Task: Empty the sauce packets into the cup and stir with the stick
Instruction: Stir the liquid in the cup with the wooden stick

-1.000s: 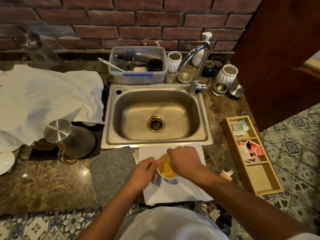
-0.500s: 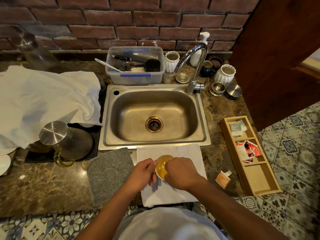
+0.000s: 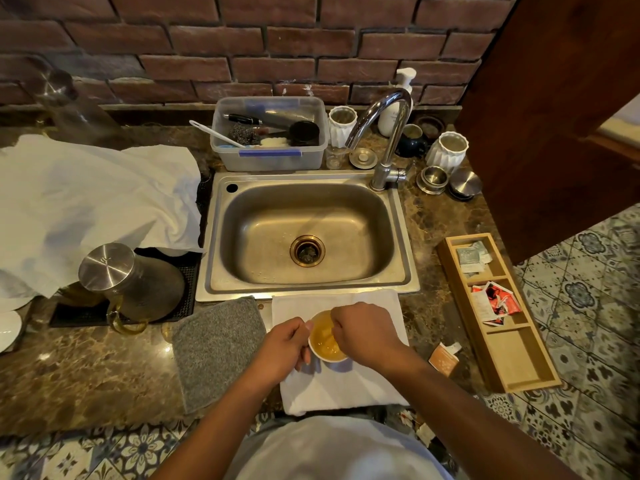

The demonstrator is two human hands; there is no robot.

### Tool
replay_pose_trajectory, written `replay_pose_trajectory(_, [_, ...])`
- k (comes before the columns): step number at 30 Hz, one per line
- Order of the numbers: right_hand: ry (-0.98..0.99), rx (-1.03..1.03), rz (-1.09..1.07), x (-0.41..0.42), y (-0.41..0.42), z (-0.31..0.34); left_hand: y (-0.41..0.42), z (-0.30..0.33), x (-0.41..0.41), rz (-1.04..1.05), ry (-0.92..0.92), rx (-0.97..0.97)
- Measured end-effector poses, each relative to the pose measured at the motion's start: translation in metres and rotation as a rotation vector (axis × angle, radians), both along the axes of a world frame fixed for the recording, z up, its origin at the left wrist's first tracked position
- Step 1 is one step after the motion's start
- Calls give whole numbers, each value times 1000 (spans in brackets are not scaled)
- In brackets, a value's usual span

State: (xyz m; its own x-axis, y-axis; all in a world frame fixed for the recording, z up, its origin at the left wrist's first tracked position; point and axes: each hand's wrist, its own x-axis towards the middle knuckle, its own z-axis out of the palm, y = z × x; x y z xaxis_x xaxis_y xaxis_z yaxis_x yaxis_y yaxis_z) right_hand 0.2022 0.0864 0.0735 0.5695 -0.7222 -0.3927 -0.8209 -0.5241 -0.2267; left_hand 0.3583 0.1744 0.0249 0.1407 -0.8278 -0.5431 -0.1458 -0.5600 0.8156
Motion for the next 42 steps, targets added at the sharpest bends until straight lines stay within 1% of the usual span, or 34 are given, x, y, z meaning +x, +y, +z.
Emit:
replay_pose_trajectory(3, [-19,-96,-9,-1,-3,0,0,3,-1,12,8,7])
replay_pose_trajectory(12, [15,-115,68,-9,-1,1,2,2,-2,27,-5,5])
replay_pose_trajectory(16, [62,-43,100,-7,8,0,1,3,-4,40,7,-8])
replay_pose_trajectory(23, [8,55,14,-4,10,-5,2,0,-2,35,3,-13])
replay_pose_trajectory(25, [5,39,14,-5,10,-7,3,0,-3,35,0,-15])
replay_pose_trajectory(29, [59,-6,20,-4,9,-10,3,2,-4,19,-27,-29])
replay_pose_trajectory(35, [59,-152,44,2,3,-6,3,1,-2,16,-27,-36])
replay_pose_trajectory(38, [77,-116,85,0,4,-5,4,0,-2,24,-24,-36])
replay_pose_trajectory(42, [93,11,54,-1,7,-8,5,-2,-1,5,-71,-41])
